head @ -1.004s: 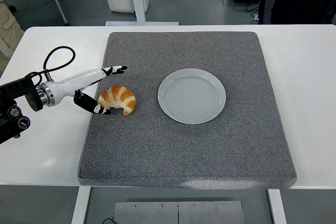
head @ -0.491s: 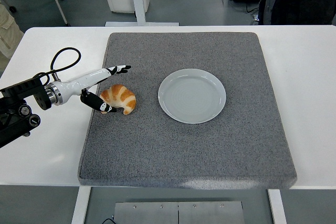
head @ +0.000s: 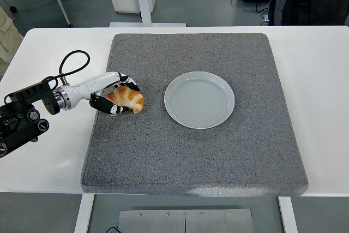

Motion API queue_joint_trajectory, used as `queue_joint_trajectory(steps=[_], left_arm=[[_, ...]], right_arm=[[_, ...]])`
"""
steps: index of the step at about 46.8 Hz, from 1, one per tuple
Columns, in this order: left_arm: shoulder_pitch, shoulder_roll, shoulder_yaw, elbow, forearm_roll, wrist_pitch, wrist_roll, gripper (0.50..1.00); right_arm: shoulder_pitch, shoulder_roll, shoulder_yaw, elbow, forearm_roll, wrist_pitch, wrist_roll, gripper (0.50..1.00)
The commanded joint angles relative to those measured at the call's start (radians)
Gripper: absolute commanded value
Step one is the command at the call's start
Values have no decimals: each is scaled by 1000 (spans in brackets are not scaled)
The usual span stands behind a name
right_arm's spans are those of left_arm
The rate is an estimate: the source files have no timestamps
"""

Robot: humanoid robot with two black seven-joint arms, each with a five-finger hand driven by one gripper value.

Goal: Place the bread on the plate

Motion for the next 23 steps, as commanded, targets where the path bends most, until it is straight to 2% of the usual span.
queue_joint_trajectory(steps=[1,8,23], left_arm=[[-3,1,0,0,0,-2,-9,500],[-6,1,0,-3,-1,-7,-58,500],[-97,26,-2,-11,-9,-17,-59,500]], right_arm=[[1,0,0,0,0,0,0,1000],[-1,0,0,0,0,1,0,1000],[-1,0,0,0,0,0,0,1000]])
